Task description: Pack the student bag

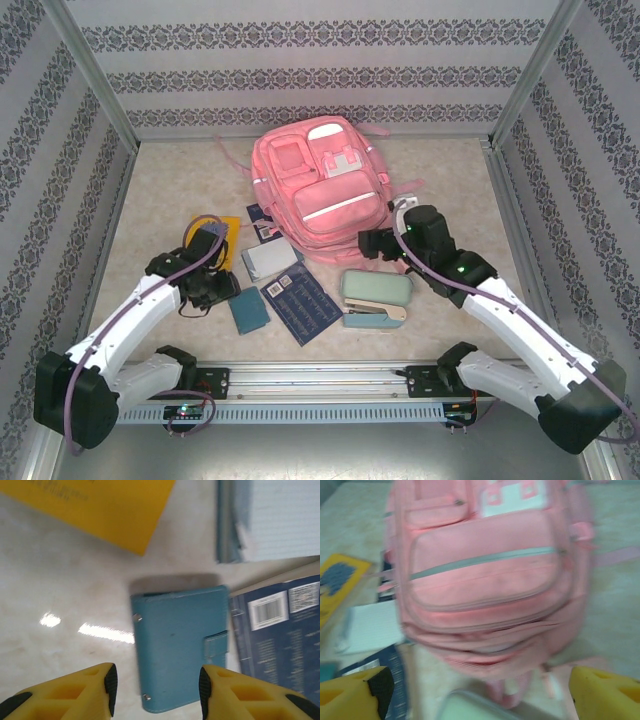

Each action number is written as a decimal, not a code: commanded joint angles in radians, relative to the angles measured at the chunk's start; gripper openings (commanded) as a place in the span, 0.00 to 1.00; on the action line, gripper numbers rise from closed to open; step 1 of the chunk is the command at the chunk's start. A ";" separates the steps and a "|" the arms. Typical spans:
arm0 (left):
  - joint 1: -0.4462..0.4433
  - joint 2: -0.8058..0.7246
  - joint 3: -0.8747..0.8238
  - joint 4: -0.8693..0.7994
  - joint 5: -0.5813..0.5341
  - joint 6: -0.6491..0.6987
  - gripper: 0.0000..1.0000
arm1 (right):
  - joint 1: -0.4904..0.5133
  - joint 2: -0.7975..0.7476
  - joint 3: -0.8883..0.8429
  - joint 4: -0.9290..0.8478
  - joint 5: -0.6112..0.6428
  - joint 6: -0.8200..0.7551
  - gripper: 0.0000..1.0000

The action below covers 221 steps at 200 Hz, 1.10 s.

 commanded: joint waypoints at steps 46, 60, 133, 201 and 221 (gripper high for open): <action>-0.012 0.022 -0.174 0.211 0.086 -0.103 0.48 | 0.220 0.206 0.006 0.039 -0.172 0.203 0.88; -0.012 0.032 -0.195 0.286 0.126 -0.099 0.48 | 0.254 0.233 -0.008 0.070 -0.205 0.222 0.90; -0.015 0.140 -0.282 0.386 0.081 -0.126 0.46 | 0.290 0.276 -0.029 0.097 -0.247 0.244 0.89; -0.015 0.076 -0.260 0.372 0.036 -0.125 0.01 | 0.335 0.315 0.014 0.062 -0.179 0.251 0.96; -0.015 0.036 -0.228 0.327 0.029 -0.114 0.00 | 0.370 0.360 0.066 -0.020 -0.120 0.277 0.98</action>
